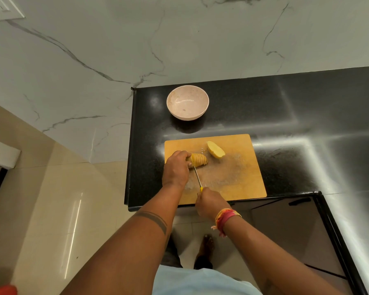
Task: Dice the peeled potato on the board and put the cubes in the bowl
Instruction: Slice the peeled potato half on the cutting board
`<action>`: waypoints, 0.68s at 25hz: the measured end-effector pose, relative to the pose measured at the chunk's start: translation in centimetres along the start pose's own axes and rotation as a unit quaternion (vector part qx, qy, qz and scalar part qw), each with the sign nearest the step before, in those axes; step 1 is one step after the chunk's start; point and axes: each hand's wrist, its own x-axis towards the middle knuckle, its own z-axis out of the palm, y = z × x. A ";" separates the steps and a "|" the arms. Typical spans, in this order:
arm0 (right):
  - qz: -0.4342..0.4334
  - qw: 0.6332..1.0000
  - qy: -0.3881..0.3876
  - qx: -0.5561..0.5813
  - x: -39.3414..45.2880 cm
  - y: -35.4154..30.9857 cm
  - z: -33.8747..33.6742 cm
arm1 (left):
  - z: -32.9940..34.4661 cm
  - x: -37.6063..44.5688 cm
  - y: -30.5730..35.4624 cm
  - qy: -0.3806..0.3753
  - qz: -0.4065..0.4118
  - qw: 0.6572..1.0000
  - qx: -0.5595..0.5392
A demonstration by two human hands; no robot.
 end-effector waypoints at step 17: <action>-0.034 0.998 0.045 0.021 0.9 -3.5 -2.7 | 0.1 0.0 -0.6 0.007 -0.012 1.000 -0.009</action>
